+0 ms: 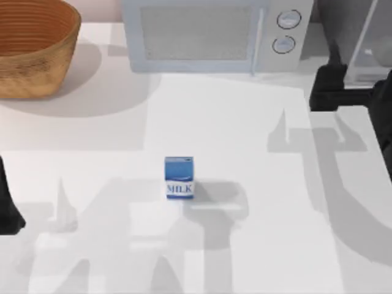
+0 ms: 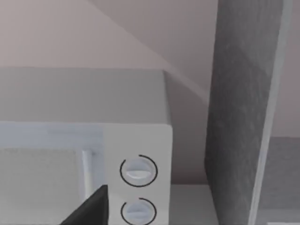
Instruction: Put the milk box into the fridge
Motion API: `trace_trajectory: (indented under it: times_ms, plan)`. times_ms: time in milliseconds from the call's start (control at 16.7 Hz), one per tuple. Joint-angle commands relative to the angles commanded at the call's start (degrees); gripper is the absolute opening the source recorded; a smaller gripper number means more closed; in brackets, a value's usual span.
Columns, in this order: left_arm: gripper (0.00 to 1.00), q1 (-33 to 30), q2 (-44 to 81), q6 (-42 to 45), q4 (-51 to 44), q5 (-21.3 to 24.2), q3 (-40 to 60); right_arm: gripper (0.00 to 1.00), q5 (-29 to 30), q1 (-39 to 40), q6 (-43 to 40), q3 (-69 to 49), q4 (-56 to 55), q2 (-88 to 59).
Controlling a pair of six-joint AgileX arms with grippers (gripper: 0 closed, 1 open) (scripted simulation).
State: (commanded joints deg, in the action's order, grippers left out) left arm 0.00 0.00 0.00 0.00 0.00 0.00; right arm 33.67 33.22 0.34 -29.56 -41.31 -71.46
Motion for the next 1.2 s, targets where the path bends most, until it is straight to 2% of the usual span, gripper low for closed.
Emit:
trace_trajectory:
  times_ms: [1200]
  plan:
    - [1.0, 0.0, 0.0, 0.0, 0.0, 0.0, 0.0, 1.0, 26.7, 25.1, 1.0, -23.0, -32.1, -55.2]
